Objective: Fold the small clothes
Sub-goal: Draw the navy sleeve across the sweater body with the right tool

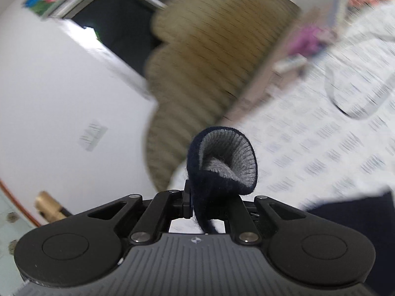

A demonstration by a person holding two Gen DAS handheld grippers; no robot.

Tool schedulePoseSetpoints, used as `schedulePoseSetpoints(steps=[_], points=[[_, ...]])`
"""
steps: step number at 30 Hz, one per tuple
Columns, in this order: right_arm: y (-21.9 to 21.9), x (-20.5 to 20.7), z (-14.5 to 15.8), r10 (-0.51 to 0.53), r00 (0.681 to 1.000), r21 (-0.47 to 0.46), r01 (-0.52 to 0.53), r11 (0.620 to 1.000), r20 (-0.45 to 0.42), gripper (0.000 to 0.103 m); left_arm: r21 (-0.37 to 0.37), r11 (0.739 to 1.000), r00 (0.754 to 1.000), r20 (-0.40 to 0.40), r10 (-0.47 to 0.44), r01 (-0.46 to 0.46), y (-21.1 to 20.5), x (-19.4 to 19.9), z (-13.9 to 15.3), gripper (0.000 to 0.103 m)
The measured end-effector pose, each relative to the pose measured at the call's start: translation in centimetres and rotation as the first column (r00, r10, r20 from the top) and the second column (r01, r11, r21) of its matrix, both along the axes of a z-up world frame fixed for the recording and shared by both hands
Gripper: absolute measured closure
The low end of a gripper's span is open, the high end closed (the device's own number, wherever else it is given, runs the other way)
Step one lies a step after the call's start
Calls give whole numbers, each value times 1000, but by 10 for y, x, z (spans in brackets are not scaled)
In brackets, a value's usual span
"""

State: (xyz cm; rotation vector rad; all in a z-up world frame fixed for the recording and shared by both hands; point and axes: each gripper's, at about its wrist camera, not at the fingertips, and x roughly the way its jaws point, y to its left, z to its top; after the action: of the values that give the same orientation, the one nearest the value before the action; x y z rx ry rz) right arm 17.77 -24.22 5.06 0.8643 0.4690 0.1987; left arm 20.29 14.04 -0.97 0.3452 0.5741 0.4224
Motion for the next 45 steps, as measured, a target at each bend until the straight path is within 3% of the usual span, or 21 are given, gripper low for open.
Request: schedulePoseSetpoints(steps=[3,5,11,14,17,20,22,24,27,29,31,33,35,37,39,42,45], points=[[-20,-1,-48,-23,991,56,31,998,-130,90,-71,997,999,-34,-13,11,5,-5,-2,1],[-27,-2,-65,-34,985,77,48,996,-169,90,-94,995,999,-40,-38,34,7,-11,-2,1],[-34,-10,-69,-58,984,42,66,997,-166,90,-136,966,974,-26,-227,221,-6,-33,0,1],[-41,-10,-75,-76,978,39,86,996,-194,90,-67,934,935,-31,-355,352,-27,-48,-7,1],[-46,-11,-82,-85,972,42,96,994,-221,89,43,907,908,-49,-416,418,-41,-59,-20,1],[-46,-16,-88,-71,970,46,83,995,-231,87,132,890,900,-56,-433,436,-45,-66,-31,1],[-43,-18,-89,-58,971,49,71,996,-232,88,188,891,910,-46,-412,413,-47,-64,-36,1],[-38,-19,-88,-47,973,47,60,997,-226,88,191,883,903,-46,-428,428,-48,-64,-36,1],[-36,-20,-83,-44,976,58,57,997,-213,88,161,822,835,-31,-549,547,-54,-81,-31,1],[-35,-20,-80,-41,978,55,54,997,-205,87,183,774,790,-28,-612,606,-59,-91,-33,1],[-35,-20,-77,-42,979,55,54,997,-202,88,272,756,793,-52,-606,596,-68,-93,-44,1],[-34,-20,-76,-36,979,64,49,997,-198,88,335,769,829,-74,-555,545,-73,-83,-55,0],[-31,-21,-74,-27,980,75,42,996,-196,88,318,824,875,-41,-482,468,-67,-71,-54,0],[-30,-23,-72,-27,982,75,42,996,-189,88,245,894,921,6,-389,376,-50,-60,-43,0],[-31,-29,-71,-35,984,83,50,995,-175,88,131,940,947,23,-321,316,-29,-53,-33,0],[-36,-40,-74,-55,985,77,68,995,-162,88,34,966,967,-19,-254,255,-7,-41,-35,0],[-42,-46,-90,-96,969,-5,97,995,-230,88,42,965,965,-45,-257,259,-6,-41,-43,0]])
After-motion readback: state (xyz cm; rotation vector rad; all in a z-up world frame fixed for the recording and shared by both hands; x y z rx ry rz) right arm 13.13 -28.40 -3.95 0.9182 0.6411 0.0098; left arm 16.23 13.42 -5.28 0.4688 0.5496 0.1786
